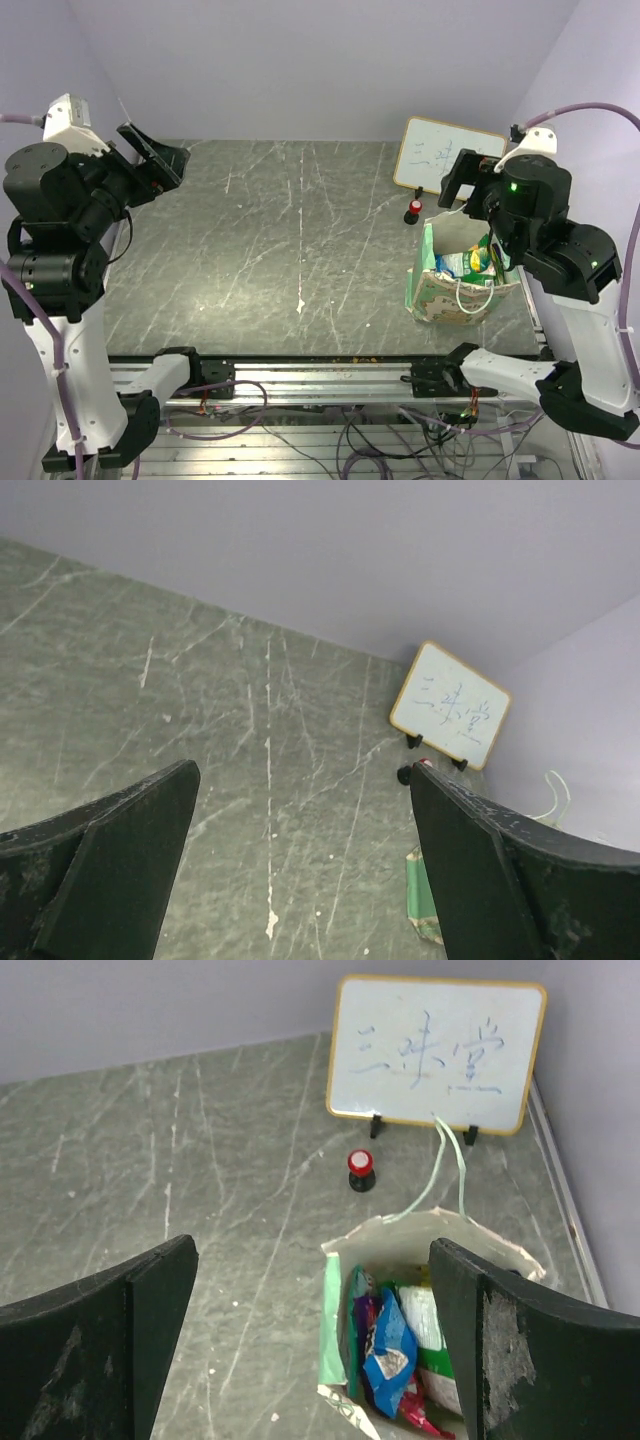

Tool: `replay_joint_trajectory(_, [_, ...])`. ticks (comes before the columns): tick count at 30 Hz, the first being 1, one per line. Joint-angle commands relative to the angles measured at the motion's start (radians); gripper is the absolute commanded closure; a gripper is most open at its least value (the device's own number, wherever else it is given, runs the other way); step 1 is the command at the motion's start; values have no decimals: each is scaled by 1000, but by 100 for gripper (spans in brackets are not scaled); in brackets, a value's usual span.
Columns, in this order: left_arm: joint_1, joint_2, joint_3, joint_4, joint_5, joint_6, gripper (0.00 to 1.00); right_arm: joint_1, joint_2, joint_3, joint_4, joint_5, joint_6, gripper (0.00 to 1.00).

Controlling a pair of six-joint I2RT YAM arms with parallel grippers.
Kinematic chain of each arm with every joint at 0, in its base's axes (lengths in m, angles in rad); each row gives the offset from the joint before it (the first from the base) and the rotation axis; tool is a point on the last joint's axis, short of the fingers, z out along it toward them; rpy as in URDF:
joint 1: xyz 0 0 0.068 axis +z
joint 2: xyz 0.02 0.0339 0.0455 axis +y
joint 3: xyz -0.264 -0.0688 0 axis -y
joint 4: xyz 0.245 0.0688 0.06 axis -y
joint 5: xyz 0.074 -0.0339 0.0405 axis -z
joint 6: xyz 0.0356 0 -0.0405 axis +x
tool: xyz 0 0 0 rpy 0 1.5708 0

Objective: Take the snacks out of the paper bag
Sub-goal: Adjust the paper bag at the center of the board.

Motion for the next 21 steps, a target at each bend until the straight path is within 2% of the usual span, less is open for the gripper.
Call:
replay_joint_trajectory(1, [-11,-1,-49,-28,-50,3,3,-53,-37,-61,-54,-34,65,0])
replay_joint_trajectory(7, [-22,-69,-163,-9,-120,-46,5,-121,-57,-127,-130,-62,97,0])
replay_joint_trajectory(13, [-30,-114,-223,-58,-155,-78,5,-168,-81,-153,-198,-123,121,0])
replay_joint_trajectory(21, [-36,-219,-281,-44,-127,-122,6,-197,-136,-284,-170,-211,147,0])
